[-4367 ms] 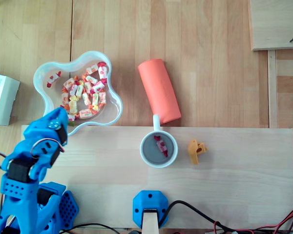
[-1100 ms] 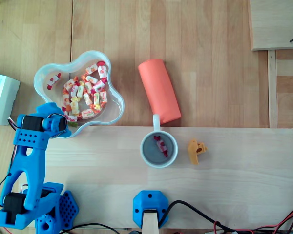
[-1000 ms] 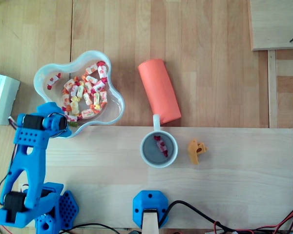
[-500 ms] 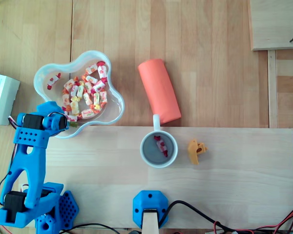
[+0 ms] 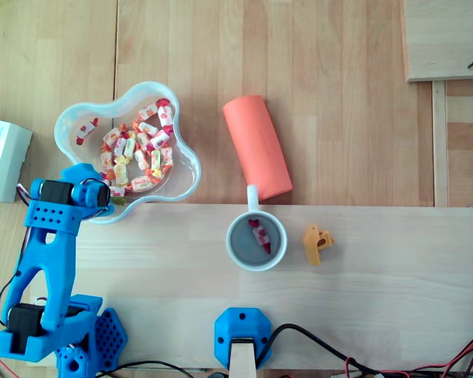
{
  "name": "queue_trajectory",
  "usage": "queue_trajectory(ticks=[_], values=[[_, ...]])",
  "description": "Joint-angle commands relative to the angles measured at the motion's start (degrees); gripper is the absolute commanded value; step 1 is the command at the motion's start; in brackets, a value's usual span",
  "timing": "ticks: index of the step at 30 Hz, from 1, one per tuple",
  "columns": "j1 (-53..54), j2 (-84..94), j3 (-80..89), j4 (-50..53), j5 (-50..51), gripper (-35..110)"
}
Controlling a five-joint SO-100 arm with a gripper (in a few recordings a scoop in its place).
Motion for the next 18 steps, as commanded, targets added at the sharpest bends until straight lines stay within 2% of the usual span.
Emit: queue_trajectory(ticks=[1,18], values=[[0.5,0.7,-2.5,-0.1,1.4,21],[0.6,0.4,-1.4,-7.6,1.5,21]])
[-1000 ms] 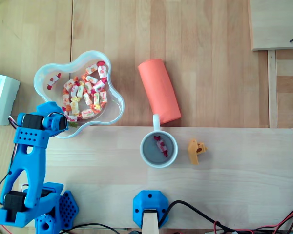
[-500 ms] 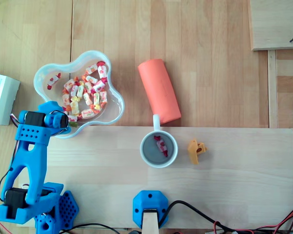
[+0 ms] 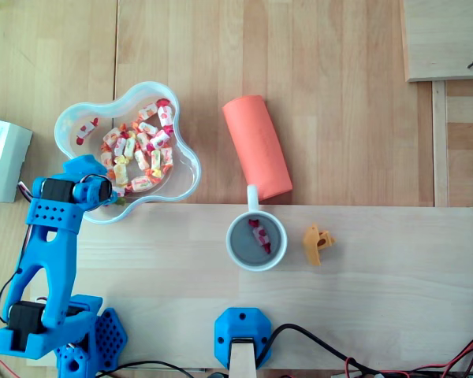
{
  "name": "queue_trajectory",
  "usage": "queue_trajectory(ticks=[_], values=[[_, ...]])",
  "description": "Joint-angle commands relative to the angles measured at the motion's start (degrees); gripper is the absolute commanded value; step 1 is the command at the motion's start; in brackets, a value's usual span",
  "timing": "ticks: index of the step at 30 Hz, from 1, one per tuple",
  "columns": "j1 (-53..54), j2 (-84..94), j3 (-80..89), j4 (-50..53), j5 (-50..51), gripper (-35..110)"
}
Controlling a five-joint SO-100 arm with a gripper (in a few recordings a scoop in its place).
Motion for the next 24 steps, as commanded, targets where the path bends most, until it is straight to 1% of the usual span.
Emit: queue_trajectory(ticks=[1,8,24], values=[[0.6,1.5,-1.1,0.3,1.4,21],[0.8,0.1,1.9,0.2,1.4,21],[0.9,-3.5,2.2,-0.7,1.5,21]])
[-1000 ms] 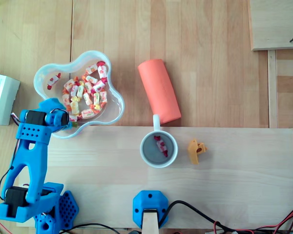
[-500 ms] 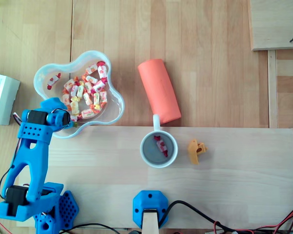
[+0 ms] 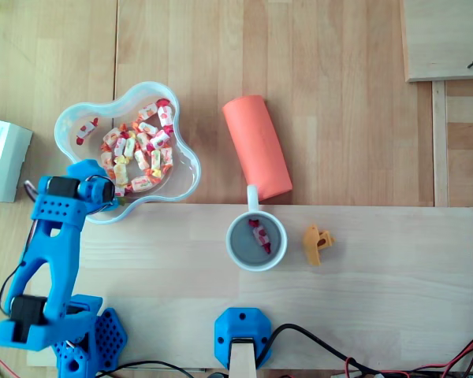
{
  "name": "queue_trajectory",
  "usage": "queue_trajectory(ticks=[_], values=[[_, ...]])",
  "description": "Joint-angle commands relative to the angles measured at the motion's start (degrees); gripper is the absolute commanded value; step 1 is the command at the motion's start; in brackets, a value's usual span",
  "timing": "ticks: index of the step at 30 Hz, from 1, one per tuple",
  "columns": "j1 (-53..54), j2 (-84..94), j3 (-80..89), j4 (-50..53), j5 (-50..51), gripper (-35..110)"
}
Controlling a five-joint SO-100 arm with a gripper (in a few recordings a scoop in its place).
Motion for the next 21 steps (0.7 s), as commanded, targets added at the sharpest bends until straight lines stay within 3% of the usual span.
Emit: queue_trajectory(ticks=[1,21], values=[[1.2,0.6,-0.4,0.3,1.5,21],[2.5,-0.5,-0.4,0.2,1.4,20]])
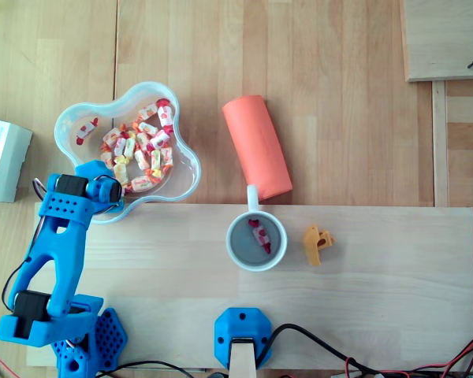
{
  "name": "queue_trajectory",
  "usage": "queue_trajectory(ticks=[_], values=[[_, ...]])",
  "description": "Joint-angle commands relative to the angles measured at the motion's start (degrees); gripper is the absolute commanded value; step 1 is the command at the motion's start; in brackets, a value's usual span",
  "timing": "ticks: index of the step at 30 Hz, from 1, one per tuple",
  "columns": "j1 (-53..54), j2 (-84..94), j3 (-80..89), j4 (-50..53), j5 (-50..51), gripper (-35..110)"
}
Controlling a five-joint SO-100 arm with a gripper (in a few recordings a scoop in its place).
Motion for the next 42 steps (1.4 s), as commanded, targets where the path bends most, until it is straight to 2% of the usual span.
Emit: queue_trajectory(ticks=[1,42], values=[[0.7,1.1,-0.4,0.4,1.4,20],[0.5,-1.4,-1.5,0.4,0.4,20]])
